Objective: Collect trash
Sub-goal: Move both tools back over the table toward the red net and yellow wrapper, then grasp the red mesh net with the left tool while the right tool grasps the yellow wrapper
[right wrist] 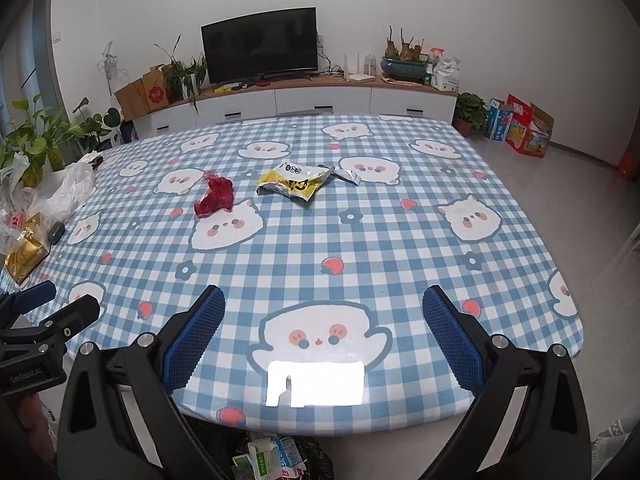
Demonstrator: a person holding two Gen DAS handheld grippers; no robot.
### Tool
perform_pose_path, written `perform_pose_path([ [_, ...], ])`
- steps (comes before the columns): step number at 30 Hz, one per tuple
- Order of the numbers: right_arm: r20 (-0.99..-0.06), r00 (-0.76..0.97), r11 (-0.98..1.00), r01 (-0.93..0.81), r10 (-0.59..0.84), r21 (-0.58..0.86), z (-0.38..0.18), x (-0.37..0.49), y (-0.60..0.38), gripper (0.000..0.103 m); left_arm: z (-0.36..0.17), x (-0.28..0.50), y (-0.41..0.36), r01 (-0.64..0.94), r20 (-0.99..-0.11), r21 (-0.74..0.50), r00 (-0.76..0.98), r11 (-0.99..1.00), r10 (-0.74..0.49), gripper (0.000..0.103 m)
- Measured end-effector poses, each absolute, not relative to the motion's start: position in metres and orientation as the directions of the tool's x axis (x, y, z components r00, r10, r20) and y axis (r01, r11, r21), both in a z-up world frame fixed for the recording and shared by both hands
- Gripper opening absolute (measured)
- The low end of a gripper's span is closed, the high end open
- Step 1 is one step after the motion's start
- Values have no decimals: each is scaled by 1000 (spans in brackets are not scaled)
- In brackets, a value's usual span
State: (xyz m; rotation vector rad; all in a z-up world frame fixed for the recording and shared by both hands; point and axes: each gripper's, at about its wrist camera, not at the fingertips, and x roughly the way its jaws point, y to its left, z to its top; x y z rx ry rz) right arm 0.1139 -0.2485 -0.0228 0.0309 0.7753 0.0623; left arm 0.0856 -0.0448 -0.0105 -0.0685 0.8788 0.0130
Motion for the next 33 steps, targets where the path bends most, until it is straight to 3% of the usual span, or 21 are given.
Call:
perform_pose_path([
  [23,-709,704,999,-18,34,29,-29,220,-249,95,-21,214,-46,-66,-785,7,618,998,46,96],
  [33,-739,673,1000,24,-7,13,-41,272,-256,95,-29,269,-50,-91,-796,-38,604,995,25,96],
])
